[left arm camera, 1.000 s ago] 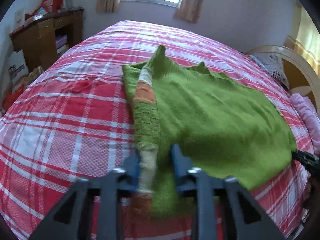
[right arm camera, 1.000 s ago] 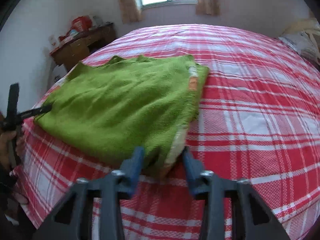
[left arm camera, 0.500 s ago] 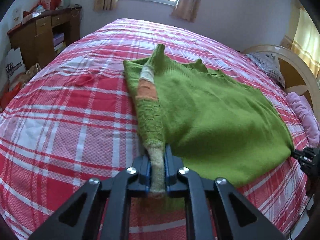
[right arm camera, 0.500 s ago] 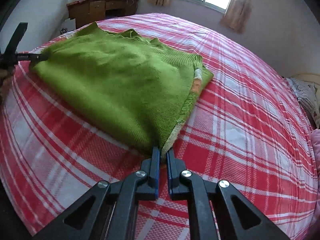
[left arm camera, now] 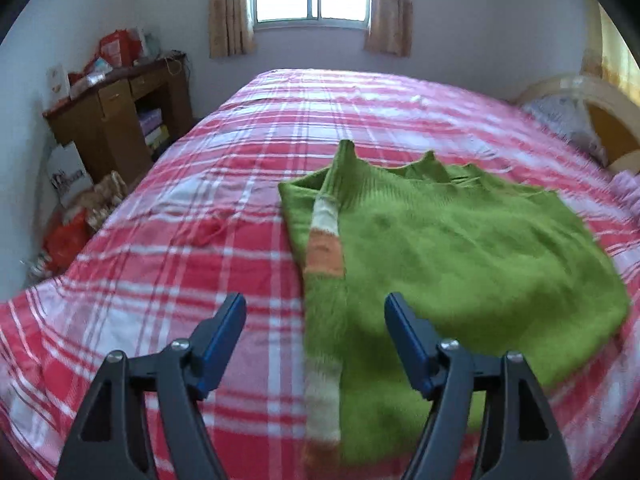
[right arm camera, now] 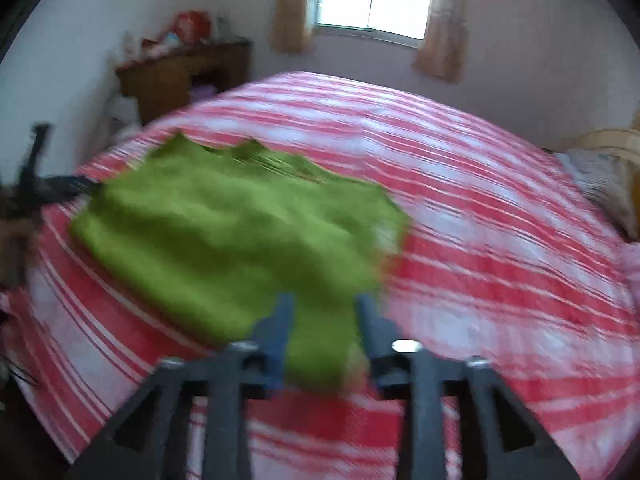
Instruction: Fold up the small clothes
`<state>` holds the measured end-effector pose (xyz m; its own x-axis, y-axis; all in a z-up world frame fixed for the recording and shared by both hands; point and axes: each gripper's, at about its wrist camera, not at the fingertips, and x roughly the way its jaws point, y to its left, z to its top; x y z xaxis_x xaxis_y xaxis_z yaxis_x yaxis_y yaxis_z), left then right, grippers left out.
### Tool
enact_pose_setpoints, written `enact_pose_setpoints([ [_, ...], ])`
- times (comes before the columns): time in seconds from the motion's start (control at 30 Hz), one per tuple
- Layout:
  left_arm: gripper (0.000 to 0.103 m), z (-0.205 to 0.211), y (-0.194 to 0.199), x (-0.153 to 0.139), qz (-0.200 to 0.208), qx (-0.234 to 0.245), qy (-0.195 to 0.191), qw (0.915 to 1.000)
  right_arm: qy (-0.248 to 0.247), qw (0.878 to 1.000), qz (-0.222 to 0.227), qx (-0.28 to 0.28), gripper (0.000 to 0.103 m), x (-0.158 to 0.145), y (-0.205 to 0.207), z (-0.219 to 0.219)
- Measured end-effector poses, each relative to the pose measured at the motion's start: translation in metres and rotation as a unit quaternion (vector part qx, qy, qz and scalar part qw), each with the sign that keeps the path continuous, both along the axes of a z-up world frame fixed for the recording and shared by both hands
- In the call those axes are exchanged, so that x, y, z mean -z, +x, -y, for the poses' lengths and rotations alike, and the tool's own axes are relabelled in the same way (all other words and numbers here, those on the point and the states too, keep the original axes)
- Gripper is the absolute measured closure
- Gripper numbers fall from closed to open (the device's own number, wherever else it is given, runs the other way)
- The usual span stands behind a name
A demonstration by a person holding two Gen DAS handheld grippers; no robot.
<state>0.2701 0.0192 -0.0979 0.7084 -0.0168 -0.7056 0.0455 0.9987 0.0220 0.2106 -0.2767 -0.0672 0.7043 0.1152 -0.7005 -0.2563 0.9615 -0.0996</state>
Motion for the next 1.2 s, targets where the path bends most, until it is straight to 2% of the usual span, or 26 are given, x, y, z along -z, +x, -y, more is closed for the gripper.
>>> enact_pose_setpoints([
  [0.07, 0.029, 0.008, 0.01, 0.004, -0.001, -0.004, 0.027, 0.9996, 0.023, 1.0, -0.009, -0.017, 0.048, 0.005, 0.024, -0.018],
  [0.13, 0.028, 0.015, 0.024, 0.015, -0.008, -0.02, 0.071, 0.9972, 0.047, 0.998, -0.037, -0.006, 0.048, 0.018, 0.054, -0.032],
  [0.2, 0.012, 0.017, 0.032, 0.023, -0.012, -0.031, 0.089, 0.9955, 0.079, 0.994, -0.073, 0.0, 0.048, 0.034, 0.086, -0.042],
  [0.23, 0.008, 0.013, 0.035, 0.026, -0.009, -0.043, 0.088, 0.9951, 0.088, 0.993, -0.082, 0.012, 0.048, 0.041, 0.101, -0.044],
  [0.27, 0.002, 0.007, 0.037, 0.027, -0.011, -0.056, 0.074, 0.9956, 0.084, 0.992, -0.089, 0.032, 0.049, 0.048, 0.112, -0.046],
  [0.33, 0.001, -0.006, 0.043, 0.027, -0.024, -0.064, 0.03, 0.9972, 0.051, 0.99, -0.11, 0.068, 0.048, 0.067, 0.134, -0.047],
  [0.4, 0.0, -0.015, 0.05, 0.028, -0.035, -0.07, 0.0, 0.997, 0.034, 0.993, -0.086, 0.077, 0.048, 0.07, 0.148, -0.049],
  [0.5, 0.0, -0.028, 0.056, 0.032, -0.05, -0.073, -0.042, 0.9952, 0.032, 0.99, -0.099, 0.092, 0.048, 0.067, 0.158, -0.05],
  [0.57, 0.0, -0.028, 0.05, 0.034, -0.039, -0.073, -0.053, 0.9952, 0.038, 0.989, -0.099, 0.105, 0.048, 0.059, 0.153, -0.051],
  [0.6, 0.0, -0.028, 0.044, 0.033, -0.03, -0.077, -0.056, 0.995, 0.036, 0.99, -0.078, 0.111, 0.048, 0.05, 0.144, -0.054],
  [0.67, 0.0, -0.029, 0.034, 0.032, -0.017, -0.083, -0.061, 0.9945, 0.027, 0.995, -0.035, 0.093, 0.046, 0.037, 0.13, -0.069],
  [0.7, 0.0, -0.029, 0.032, 0.031, -0.013, -0.085, -0.066, 0.9942, 0.032, 0.997, -0.028, 0.069, 0.046, 0.034, 0.127, -0.082],
  [0.8, 0.0, -0.036, 0.026, 0.031, -0.006, -0.088, -0.09, 0.992, 0.043, 0.998, -0.054, 0.009, 0.046, 0.042, 0.134, -0.115],
  [0.9, 0.0, -0.04, 0.025, 0.031, 0.001, -0.086, -0.107, 0.9906, 0.031, 0.995, -0.091, 0.018, 0.046, 0.071, 0.156, -0.125],
  [0.93, 0.0, -0.041, 0.023, 0.032, 0.003, -0.086, -0.113, 0.9899, 0.029, 0.997, -0.064, 0.022, 0.046, 0.072, 0.16, -0.123],
  [1.07, 0.0, -0.048, 0.021, 0.032, 0.01, -0.083, -0.139, 0.9868, 0.055, 0.995, -0.063, 0.047, 0.046, 0.07, 0.17, -0.114],
  [1.2, 0.0, -0.048, 0.02, 0.032, 0.013, -0.082, -0.143, 0.9863, 0.039, 0.998, -0.038, 0.038, 0.045, 0.06, 0.14, -0.122],
])
